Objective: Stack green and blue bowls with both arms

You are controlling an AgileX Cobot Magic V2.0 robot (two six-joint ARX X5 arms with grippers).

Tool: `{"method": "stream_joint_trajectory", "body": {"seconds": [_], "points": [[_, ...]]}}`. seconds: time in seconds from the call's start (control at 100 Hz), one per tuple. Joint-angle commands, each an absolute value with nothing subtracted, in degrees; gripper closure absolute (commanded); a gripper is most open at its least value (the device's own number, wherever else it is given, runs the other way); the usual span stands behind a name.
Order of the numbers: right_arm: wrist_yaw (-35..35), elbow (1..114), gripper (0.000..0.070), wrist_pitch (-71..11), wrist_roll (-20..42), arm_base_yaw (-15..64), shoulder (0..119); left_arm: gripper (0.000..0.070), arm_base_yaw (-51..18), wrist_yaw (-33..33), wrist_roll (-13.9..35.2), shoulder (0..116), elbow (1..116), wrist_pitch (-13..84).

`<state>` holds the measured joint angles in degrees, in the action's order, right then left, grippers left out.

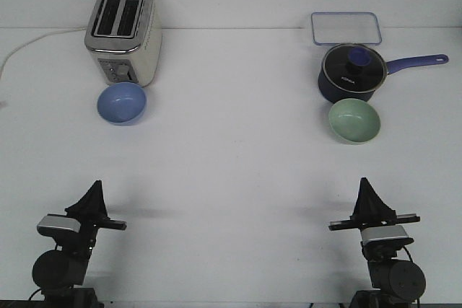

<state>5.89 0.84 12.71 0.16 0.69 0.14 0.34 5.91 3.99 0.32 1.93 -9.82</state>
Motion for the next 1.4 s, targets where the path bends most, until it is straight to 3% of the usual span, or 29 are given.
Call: {"method": "stream_joint_trajectory", "body": {"seconds": [0.0, 0.19, 0.58, 0.87, 1.11, 1.39], "points": [[5.8, 1.2, 0.07, 13.2, 1.1, 0.7, 0.1, 0.069, 0.4, 5.8, 4.0, 0.2, 0.8, -10.4], [5.3, 2.9, 0.07, 11.4, 1.5, 0.7, 0.1, 0.069, 0.4, 5.8, 4.0, 0.2, 0.8, -10.4], [4.3, 18.2, 0.07, -11.4, 1.5, 0.7, 3.3, 0.069, 0.4, 5.8, 4.0, 0.2, 0.8, -10.4], [3.7, 36.1, 0.07, -31.8, 1.5, 0.7, 18.5, 0.069, 0.4, 5.8, 4.0, 0.2, 0.8, -10.4], [-2.1, 50.7, 0.07, -44.9, 3.7, 0.7, 34.0, 0.069, 0.4, 5.8, 4.0, 0.2, 0.8, -10.4], [-2.9, 59.0, 0.07, -51.2, 3.4, 0.7, 48.1, 0.069, 0.4, 5.8, 4.0, 0.2, 0.8, -10.4]]}}
